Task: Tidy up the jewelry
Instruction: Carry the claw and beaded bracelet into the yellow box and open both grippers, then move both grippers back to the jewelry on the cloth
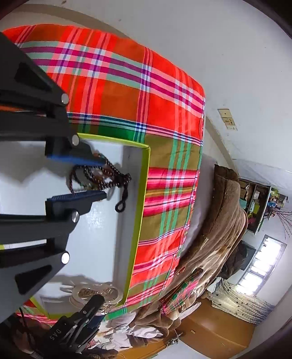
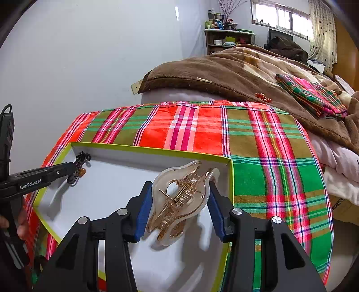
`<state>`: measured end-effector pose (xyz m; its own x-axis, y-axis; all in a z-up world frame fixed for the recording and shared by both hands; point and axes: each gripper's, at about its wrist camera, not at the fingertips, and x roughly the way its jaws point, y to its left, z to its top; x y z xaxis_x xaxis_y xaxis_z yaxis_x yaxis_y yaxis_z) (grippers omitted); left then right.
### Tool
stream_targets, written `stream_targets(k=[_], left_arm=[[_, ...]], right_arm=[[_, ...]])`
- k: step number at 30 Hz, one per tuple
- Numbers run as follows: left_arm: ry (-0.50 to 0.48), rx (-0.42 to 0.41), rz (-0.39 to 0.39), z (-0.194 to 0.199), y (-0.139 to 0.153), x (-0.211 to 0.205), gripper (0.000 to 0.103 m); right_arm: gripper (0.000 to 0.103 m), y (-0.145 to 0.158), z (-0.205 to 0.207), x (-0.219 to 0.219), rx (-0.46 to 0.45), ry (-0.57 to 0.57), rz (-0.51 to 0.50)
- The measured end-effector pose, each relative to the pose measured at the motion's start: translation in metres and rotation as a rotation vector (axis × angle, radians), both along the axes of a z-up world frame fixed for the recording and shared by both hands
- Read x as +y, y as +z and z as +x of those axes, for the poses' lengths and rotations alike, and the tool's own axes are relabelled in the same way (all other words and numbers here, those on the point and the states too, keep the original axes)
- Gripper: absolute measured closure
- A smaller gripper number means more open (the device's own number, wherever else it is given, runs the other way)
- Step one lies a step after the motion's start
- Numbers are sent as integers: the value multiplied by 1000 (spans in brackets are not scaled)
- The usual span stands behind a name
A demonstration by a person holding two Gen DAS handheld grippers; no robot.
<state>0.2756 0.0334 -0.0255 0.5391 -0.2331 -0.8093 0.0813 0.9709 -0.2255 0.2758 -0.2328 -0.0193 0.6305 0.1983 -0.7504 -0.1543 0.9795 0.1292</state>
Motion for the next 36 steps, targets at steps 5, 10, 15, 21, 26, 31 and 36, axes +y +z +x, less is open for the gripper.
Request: stream_targets(k=[5, 10, 15, 21, 26, 31, 36], left_arm=[[-5, -15, 23, -8, 5, -1, 66], [-9, -16, 22, -15, 9, -3, 60], [-18, -34, 12, -29, 16, -3, 55], [-26, -85, 44, -53, 31, -4, 51], [-39, -116, 72, -69, 40, -7, 50], [-39, -123, 72, -85, 42, -5, 49], [-26, -97, 56, -104, 35, 4, 49]], right_arm=[[44, 4, -6, 1, -30, -2, -7], [43, 9, -13, 3, -50, -1, -5], [43, 15, -24, 0, -69, -7, 15], [43, 28, -44, 3, -105, 2, 23], [43, 34, -60, 6, -122, 10, 28], [43, 37, -76, 8, -126, 14, 42], [43, 36, -99, 6, -122, 31, 59]])
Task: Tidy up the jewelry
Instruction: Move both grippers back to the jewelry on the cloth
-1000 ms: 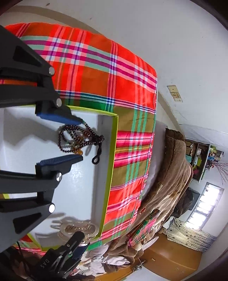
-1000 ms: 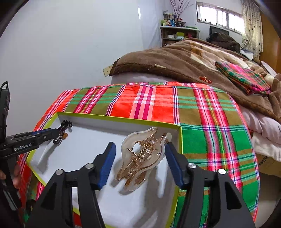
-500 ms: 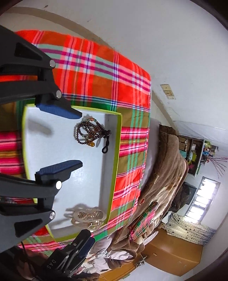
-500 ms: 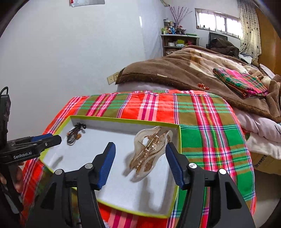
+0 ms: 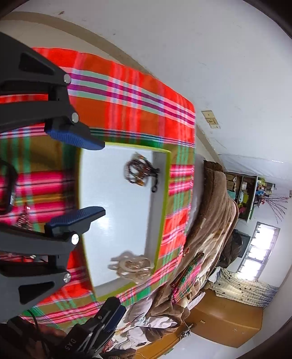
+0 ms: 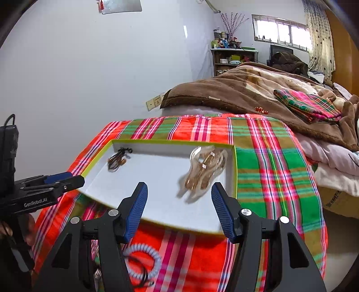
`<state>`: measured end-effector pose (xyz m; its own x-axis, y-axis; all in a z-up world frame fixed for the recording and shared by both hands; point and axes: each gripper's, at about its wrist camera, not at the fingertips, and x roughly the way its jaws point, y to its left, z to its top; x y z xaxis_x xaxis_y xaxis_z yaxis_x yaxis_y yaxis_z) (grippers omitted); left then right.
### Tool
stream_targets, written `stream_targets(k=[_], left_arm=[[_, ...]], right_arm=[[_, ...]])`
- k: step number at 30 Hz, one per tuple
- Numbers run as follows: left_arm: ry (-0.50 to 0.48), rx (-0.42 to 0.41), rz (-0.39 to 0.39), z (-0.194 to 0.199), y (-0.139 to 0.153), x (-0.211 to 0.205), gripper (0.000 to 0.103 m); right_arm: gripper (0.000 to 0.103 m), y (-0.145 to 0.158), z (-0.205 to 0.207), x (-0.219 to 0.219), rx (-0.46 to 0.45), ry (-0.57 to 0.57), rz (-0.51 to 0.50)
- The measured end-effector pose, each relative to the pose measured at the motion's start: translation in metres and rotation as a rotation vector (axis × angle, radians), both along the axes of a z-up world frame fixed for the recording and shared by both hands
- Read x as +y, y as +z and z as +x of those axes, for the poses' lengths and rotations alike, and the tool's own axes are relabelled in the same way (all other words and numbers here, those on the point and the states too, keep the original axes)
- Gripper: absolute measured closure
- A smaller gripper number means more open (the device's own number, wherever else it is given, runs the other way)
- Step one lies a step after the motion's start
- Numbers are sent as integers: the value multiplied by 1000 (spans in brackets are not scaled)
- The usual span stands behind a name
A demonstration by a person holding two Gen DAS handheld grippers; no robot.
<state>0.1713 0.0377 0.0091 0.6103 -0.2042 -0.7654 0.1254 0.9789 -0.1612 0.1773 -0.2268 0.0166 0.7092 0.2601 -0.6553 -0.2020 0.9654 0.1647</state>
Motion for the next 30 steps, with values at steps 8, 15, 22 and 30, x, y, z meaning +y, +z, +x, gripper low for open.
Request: stream_targets(k=[8, 15, 22, 30], left_arm=[[31, 58, -35, -33, -23, 17, 49], [69, 103, -86, -54, -42, 33, 49], [90, 94, -109, -68, -42, 41, 49], [96, 97, -116, -75, -44, 45, 49]], right_arm=[[43, -20, -31, 3, 53, 43, -18], [44, -35, -42, 4, 85, 81, -21], [52, -40, -55, 5, 107, 103, 13], [53, -42, -74, 17, 106, 125, 4]])
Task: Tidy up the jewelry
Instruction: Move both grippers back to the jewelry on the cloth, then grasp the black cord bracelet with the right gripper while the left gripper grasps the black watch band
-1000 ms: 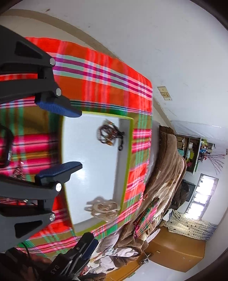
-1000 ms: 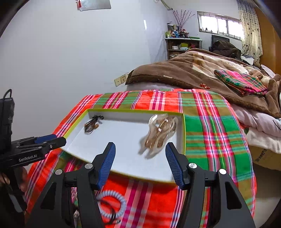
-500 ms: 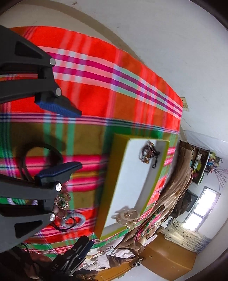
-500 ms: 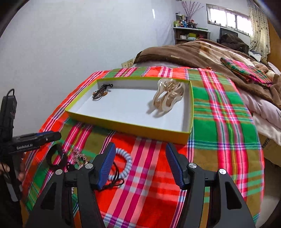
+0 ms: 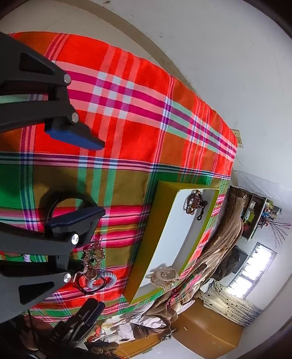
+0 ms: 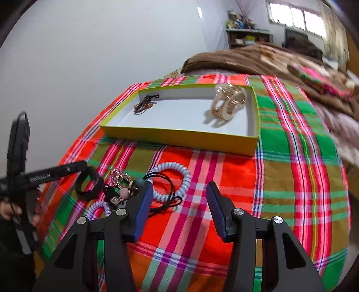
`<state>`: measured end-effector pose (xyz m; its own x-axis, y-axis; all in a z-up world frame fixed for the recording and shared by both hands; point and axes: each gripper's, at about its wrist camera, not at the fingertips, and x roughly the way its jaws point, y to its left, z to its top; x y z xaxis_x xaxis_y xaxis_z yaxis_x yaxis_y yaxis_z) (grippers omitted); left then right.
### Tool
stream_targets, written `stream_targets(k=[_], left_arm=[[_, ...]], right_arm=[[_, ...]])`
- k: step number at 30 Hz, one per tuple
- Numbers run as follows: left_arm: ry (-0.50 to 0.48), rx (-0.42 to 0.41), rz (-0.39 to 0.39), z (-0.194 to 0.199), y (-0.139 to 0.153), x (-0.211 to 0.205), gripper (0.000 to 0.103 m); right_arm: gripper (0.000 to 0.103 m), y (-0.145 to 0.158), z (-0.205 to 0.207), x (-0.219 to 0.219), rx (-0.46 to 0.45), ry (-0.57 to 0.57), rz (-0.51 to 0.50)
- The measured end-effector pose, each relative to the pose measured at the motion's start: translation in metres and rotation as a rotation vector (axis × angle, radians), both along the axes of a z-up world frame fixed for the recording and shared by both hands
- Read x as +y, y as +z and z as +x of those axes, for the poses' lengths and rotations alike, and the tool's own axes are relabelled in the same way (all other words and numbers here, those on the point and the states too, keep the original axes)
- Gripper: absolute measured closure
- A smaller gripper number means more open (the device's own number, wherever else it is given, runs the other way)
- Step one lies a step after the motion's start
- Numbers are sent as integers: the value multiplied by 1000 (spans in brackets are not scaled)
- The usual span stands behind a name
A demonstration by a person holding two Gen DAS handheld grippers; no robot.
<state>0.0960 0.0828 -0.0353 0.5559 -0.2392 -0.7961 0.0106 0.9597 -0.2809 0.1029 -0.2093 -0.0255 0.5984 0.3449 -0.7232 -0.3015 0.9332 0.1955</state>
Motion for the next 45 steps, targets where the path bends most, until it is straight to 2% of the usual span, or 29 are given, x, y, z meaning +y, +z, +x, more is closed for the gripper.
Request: stream_targets(k=[2, 6, 8, 11, 15, 16, 19, 24, 35, 36, 38, 42, 43, 45], left_arm=[[-6, 1, 15, -2, 0, -2, 49], [-14, -5, 36, -7, 0, -4, 49], [-12, -3, 48, -7, 1, -6, 49], [-17, 1, 87, -9, 1, -11, 49], [-22, -4, 106, -11, 0, -12, 49], [-26, -4, 116, -11, 0, -13, 49], [-24, 0, 150, -13, 0, -17, 49], [-18, -5, 177, -15, -1, -18, 49], [-20, -4, 295, -12, -3, -32, 49], [-19, -5, 292, -11, -3, -31, 49], [-14, 1, 287, -10, -3, -31, 49], [-22, 1, 283, -9, -3, -30, 48], [-24, -1, 278, -9, -3, -29, 47], [-20, -3, 270, -9, -3, -28, 47]], right_arm=[[59, -1, 0, 11, 0, 32, -21], [62, -6, 2, 19, -3, 19, -68], [75, -9, 3, 20, 11, 24, -73], [83, -12, 1, 24, 9, 30, -118], [93, -12, 0, 25, -1, 26, -128], [98, -12, 0, 24, -5, 25, -128], [101, -8, -4, 20, -13, 28, -115], [101, -1, -12, 10, -35, 10, -108], [101, -5, -27, -31, -1, -103, -162], [100, -3, -28, -34, -3, -109, -152], [90, 2, -31, -35, -4, -109, -117], [86, 6, -38, -26, 8, -23, -5], [78, 4, -38, -22, 15, -6, 0], [75, -3, -37, -12, 40, 19, -11]])
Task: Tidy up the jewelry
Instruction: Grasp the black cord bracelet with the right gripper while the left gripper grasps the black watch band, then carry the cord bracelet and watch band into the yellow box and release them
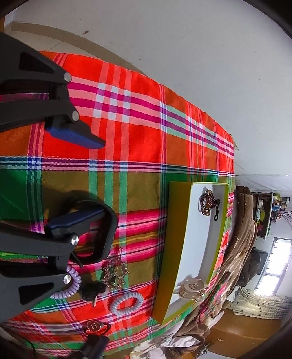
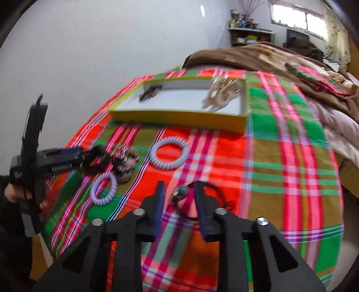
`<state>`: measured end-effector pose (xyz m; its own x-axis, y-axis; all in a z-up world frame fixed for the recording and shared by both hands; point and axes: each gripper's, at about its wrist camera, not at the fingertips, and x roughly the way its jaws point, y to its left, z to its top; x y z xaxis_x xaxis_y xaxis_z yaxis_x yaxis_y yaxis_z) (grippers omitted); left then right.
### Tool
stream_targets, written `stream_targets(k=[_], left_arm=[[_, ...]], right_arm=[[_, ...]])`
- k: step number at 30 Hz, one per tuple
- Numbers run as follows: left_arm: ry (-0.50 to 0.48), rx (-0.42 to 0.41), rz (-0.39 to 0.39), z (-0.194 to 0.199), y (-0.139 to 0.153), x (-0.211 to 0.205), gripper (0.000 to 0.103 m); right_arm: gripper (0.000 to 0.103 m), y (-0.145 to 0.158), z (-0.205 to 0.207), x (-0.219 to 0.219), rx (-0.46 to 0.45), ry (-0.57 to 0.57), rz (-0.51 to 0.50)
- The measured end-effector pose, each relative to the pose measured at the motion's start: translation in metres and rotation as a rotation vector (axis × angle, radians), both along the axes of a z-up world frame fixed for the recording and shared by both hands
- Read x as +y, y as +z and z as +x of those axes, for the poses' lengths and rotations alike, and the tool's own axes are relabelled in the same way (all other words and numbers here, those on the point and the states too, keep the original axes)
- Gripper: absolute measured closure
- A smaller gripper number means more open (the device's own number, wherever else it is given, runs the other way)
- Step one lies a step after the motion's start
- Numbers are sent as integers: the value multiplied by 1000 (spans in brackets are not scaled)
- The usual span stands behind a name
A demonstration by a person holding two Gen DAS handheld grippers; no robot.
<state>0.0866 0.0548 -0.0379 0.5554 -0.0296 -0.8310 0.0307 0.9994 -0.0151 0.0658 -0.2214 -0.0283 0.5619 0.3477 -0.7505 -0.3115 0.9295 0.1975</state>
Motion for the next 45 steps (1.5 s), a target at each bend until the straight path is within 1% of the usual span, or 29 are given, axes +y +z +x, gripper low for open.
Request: stream_targets(k=[3, 6, 10, 11, 12, 14, 16, 17, 19, 21, 22, 25, 28, 33, 38, 45], left_arm=[[0, -2, 14, 1, 0, -2, 47], [-4, -9, 19, 2, -1, -3, 46], [-16, -10, 31, 4, 0, -5, 46], [-22, -11, 36, 4, 0, -6, 47], [-29, -11, 35, 4, 0, -7, 51], [-47, -14, 31, 3, 1, -9, 58], [-72, -17, 28, 2, 1, -13, 72], [-82, -18, 30, 2, 2, -16, 74], [-97, -19, 29, 2, 2, -18, 84], [-105, -21, 28, 1, 2, -20, 88], [-106, -20, 22, 1, 3, -20, 94], [-115, -23, -10, -2, 4, -20, 97], [-106, -21, -68, -2, 7, -15, 97], [-93, -45, -120, -4, 16, -10, 97], [-86, -62, -140, -3, 24, -7, 97], [-80, -94, -148, 1, 38, -7, 97]], right_arm=[[75, -8, 3, 14, 17, 8, -35], [75, -13, 6, 23, 13, -8, -105], [75, -15, 3, 25, 2, -10, -112], [77, -16, 2, 24, -1, -13, -111], [78, -16, 2, 23, 1, -12, -103], [85, -15, 2, 22, 3, -10, -95], [86, -14, 2, 21, 2, -7, -94], [88, -14, 2, 21, -1, -3, -93], [91, -14, 2, 22, -8, 3, -99], [91, -13, 1, 23, -18, 7, -107], [91, -13, 1, 23, -23, 7, -110], [91, -11, -1, 21, -35, 3, -109], [91, -8, -2, 19, -49, 4, -104], [91, -3, -3, 17, -67, 5, -102], [91, 6, -4, 14, -92, -4, -88], [91, 24, -1, 9, -139, -18, -85]])
